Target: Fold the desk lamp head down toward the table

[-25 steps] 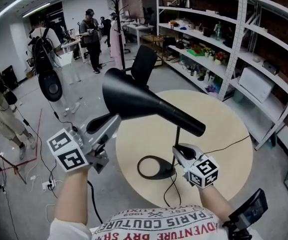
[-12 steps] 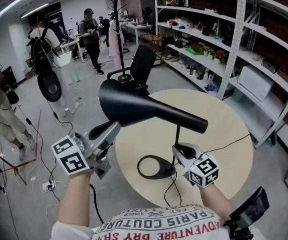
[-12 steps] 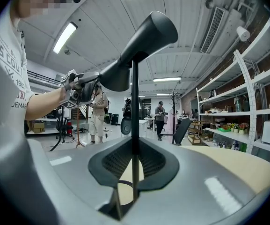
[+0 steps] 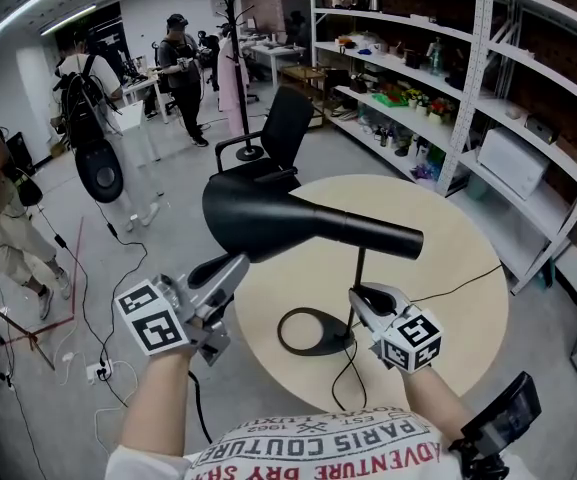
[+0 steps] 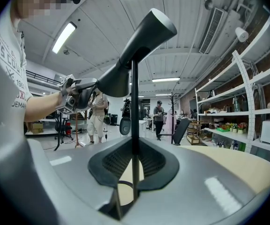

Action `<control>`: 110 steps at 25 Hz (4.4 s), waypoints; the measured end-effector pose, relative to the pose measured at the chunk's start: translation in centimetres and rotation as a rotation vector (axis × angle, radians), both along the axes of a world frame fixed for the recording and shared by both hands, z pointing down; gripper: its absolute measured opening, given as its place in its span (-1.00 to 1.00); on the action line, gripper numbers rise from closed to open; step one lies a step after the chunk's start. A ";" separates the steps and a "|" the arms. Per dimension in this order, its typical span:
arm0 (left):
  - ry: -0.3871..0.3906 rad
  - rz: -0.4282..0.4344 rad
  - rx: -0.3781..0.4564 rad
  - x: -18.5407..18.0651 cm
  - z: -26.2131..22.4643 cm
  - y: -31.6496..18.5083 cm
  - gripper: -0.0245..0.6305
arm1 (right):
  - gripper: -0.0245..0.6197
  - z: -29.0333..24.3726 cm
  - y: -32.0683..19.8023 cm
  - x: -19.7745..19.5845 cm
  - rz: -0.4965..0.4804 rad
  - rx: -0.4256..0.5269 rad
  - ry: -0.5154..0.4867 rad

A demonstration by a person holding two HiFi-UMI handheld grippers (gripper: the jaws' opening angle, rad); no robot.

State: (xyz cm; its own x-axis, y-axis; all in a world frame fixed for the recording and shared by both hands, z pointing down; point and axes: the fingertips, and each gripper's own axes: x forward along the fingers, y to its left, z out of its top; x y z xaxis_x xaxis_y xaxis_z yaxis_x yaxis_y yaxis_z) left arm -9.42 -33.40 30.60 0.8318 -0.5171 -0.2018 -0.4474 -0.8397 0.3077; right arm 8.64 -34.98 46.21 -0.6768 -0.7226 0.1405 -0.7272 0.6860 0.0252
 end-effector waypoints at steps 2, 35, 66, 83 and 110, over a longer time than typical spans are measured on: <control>0.003 0.001 -0.010 0.0 0.6 0.0 -0.84 | -0.79 0.1 0.0 0.0 0.002 0.001 -0.002; 0.024 0.063 -0.139 2.1 6.1 0.4 -0.85 | -0.79 -0.1 -0.3 0.5 0.031 -0.010 -0.003; 0.155 0.129 -0.268 5.4 11.0 1.7 -0.85 | -0.79 0.0 -0.2 0.5 0.055 -0.006 -0.023; 0.197 0.156 -0.327 7.5 12.9 2.5 -0.84 | -0.79 0.1 0.1 0.5 0.061 -0.004 -0.035; 0.283 0.224 -0.412 10.0 14.3 3.6 -0.85 | -0.79 -0.1 0.3 0.2 0.076 0.014 -0.026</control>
State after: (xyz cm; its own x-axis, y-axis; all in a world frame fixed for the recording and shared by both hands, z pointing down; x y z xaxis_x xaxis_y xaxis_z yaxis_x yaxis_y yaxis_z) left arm 0.53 -29.77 44.92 0.8734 -0.4171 -0.2515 -0.1236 -0.6892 0.7139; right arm 8.82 -34.64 46.12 -0.6236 -0.7735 0.1129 -0.7774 0.6289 0.0146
